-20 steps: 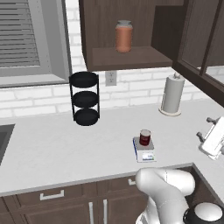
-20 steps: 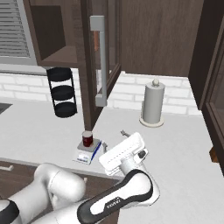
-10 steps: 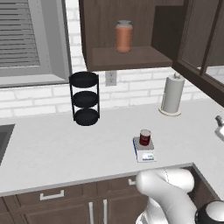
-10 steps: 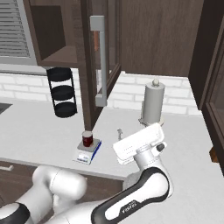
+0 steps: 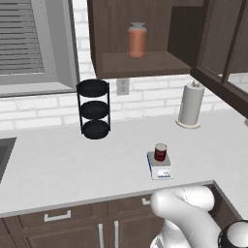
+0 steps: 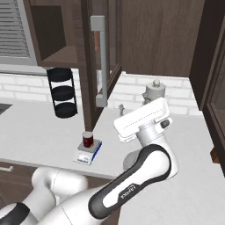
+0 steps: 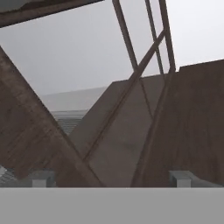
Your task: Pick the canned food and place it on the digital scale for weighing, and close the cabinet.
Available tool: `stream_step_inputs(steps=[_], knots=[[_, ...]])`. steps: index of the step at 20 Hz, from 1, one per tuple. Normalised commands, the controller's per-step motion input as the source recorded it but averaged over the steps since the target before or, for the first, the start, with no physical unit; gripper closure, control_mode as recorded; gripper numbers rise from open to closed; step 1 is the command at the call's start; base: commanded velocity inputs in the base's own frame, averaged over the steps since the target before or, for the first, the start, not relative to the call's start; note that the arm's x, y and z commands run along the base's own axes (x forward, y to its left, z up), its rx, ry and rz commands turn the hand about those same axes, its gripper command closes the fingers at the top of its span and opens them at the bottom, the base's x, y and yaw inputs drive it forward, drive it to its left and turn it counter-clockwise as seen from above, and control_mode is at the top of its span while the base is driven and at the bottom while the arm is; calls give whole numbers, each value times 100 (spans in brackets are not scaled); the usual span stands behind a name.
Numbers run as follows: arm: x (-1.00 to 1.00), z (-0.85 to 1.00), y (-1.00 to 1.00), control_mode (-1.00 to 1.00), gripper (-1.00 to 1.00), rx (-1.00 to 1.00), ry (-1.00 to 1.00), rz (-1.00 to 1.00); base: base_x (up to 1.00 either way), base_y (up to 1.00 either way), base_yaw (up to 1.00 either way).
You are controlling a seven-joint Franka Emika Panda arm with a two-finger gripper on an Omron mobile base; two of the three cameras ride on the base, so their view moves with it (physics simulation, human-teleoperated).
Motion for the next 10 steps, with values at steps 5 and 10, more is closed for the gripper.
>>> stream_step_inputs(steps=[5, 10], knots=[[0, 90, 49, -100, -100, -10, -3, -6, 0, 0, 0], [0, 75, 83, -100, -100, -19, -4, -7, 0, 0, 0]])
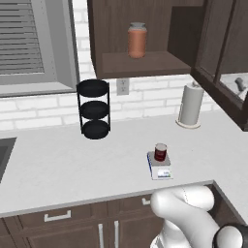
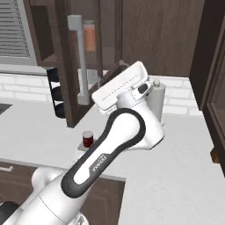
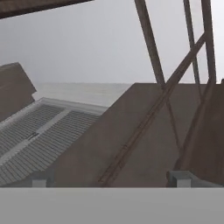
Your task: Pick the canned food and place it on the digital scale for weighing, and close the cabinet.
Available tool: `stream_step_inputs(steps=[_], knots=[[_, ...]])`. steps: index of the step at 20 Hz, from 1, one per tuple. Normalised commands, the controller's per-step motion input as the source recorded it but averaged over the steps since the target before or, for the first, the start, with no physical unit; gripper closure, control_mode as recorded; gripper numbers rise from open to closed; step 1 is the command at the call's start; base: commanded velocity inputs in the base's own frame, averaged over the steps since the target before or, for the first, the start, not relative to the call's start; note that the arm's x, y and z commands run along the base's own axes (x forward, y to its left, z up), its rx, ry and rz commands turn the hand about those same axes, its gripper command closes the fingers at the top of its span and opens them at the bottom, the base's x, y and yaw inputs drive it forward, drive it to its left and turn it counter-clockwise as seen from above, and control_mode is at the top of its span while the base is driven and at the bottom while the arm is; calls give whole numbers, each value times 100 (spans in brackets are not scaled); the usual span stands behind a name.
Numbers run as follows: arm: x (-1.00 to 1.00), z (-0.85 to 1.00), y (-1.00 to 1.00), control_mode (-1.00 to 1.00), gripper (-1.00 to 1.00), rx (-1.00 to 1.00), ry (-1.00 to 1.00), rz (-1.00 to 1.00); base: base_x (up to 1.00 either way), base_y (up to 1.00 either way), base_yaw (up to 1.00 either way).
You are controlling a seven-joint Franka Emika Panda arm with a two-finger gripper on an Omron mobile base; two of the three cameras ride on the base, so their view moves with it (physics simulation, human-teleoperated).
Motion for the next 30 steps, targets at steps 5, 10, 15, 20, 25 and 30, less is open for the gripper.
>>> stream_step_inputs(steps=[5, 10, 15, 20, 25, 30], knots=[[16, 47, 99, -100, -100, -27, -1, -12, 0, 0, 0], [81, 0, 100, -100, -100, -33, 7, -26, 0, 0, 0], [95, 0, 94, -100, -100, -25, 11, -35, 0, 0, 0], [76, 0, 45, -100, -100, -11, 2, -27, 0, 0, 0], [49, 0, 0, -100, -100, 0, 7, -11, 0, 0, 0], [69, -3, 0, -100, -100, 0, 17, -6, 0, 0, 0]])
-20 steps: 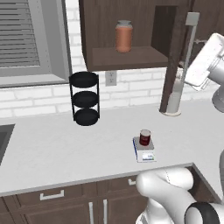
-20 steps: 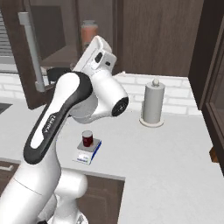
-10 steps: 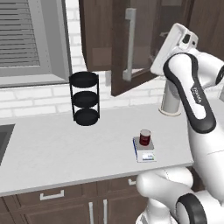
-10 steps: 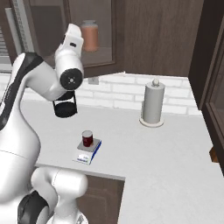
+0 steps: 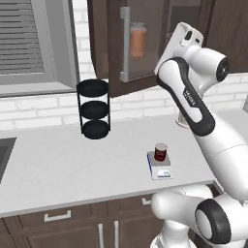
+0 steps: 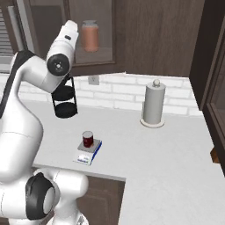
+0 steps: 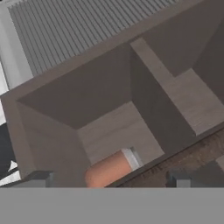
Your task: Pick the canned food and place it on the digital scale for weighing, and close the cabinet.
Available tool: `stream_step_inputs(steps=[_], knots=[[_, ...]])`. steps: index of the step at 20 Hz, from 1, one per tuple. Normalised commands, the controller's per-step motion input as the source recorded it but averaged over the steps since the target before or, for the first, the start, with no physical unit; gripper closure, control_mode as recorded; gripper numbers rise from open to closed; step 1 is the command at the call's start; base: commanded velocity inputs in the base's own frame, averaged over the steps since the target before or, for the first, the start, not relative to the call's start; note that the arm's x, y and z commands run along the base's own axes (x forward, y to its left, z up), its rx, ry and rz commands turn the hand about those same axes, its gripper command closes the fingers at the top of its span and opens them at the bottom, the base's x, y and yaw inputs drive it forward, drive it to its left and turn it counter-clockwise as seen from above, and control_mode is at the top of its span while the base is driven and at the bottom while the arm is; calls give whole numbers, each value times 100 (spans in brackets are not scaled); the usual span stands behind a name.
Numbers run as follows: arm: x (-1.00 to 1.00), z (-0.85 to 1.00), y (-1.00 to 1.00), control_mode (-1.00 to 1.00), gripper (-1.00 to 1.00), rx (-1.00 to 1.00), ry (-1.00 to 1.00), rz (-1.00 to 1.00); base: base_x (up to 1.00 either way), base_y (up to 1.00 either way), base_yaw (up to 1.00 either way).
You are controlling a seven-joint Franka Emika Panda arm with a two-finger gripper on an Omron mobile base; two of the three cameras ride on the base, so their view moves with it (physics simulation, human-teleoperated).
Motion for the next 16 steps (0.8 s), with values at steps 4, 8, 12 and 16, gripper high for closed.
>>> stream_step_inputs(steps=[4, 8, 12, 16], knots=[[62, -3, 4, -100, -100, -1, 16, -7, 0, 0, 0], [56, -6, 1, -100, -100, -1, 7, -10, 0, 0, 0], [58, -16, 1, -100, -100, 0, 1, -9, 0, 0, 0], [70, -36, 0, -100, -100, 0, 0, -7, 0, 0, 0]])
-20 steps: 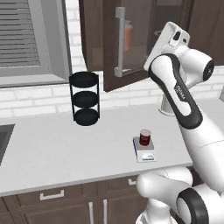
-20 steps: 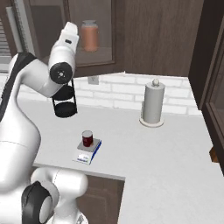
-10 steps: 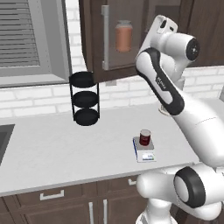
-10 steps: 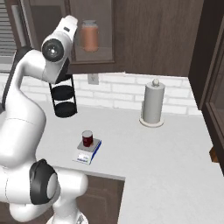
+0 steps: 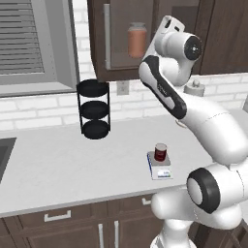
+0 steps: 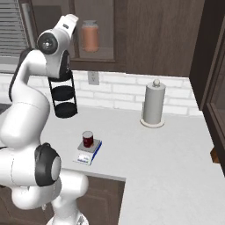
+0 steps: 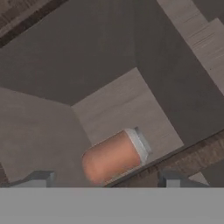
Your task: Pick the canned food and place it on the digital scale for weighing, and close the cabinet.
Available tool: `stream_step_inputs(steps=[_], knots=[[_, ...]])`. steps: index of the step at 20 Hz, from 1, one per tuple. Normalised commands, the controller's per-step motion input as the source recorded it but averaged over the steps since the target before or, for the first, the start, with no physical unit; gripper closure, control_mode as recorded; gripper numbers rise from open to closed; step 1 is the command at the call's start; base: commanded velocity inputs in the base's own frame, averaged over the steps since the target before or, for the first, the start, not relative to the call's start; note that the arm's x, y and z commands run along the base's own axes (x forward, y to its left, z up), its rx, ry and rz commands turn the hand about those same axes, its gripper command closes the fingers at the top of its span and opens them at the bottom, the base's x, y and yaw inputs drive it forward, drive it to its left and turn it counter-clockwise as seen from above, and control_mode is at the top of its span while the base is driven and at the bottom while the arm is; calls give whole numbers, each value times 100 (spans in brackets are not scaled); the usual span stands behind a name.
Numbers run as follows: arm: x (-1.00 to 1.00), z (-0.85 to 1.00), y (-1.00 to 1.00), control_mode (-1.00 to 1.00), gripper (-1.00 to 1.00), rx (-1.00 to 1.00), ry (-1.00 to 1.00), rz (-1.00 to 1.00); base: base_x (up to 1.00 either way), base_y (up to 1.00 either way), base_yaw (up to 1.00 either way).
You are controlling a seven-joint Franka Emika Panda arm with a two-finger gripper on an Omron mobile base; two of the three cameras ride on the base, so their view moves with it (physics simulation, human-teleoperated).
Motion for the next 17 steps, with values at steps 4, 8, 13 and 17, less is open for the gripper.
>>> stream_step_inputs(steps=[4, 8, 13, 17], knots=[[70, -36, 0, -100, -100, 0, 0, -6, 0, 0, 0], [73, -24, 0, -100, -100, 0, 6, -5, 0, 0, 0], [73, -35, 0, -100, -100, 0, 9, -6, 0, 0, 0], [66, -53, 0, -100, -100, 0, 7, -5, 0, 0, 0]])
